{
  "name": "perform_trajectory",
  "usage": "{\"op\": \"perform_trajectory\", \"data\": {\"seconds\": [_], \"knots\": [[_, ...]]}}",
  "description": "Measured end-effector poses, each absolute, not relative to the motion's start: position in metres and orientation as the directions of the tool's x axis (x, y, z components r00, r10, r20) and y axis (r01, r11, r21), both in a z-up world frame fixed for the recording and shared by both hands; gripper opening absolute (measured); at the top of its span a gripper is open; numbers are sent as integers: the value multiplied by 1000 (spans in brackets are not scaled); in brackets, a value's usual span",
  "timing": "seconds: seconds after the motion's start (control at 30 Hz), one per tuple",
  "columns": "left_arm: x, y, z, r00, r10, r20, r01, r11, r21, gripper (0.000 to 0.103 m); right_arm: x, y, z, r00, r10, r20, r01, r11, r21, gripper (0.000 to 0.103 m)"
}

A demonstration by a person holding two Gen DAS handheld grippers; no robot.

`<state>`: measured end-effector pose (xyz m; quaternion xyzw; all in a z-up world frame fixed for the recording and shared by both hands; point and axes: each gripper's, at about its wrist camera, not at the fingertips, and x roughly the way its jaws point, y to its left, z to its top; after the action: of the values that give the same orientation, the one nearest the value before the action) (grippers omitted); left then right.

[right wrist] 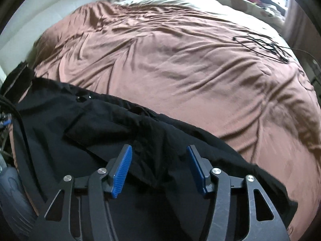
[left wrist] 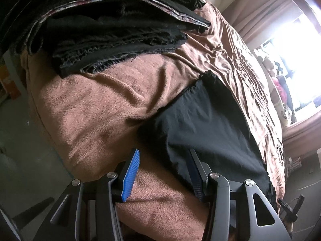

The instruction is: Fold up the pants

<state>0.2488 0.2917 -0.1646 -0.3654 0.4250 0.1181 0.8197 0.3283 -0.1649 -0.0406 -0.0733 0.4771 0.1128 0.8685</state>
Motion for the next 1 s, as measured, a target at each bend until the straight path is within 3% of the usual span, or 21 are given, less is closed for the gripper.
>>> {"op": "perform_trajectory", "data": {"seconds": [0.4, 0.53, 0.6, 0.67, 1.0], "knots": [[258, 281, -170, 593, -130, -794, -510, 702, -496, 50, 376, -153, -73, 492, 105, -864, -344, 936, -82, 53], [261, 277, -169, 592, -131, -795, -503, 710, -492, 50, 381, -156, -80, 456, 123, -882, -370, 927, -62, 38], [263, 275, -169, 591, -131, -796, -501, 714, -489, 50, 381, -157, -77, 451, 137, -882, -381, 923, -52, 21], [264, 273, -171, 588, -140, -797, -502, 709, -495, 50, 379, -155, -74, 463, 116, -879, -386, 919, -82, 15], [265, 271, -181, 589, -166, -791, -510, 682, -524, 54, 380, -151, -70, 514, 23, -857, -313, 936, -162, 12]]}}
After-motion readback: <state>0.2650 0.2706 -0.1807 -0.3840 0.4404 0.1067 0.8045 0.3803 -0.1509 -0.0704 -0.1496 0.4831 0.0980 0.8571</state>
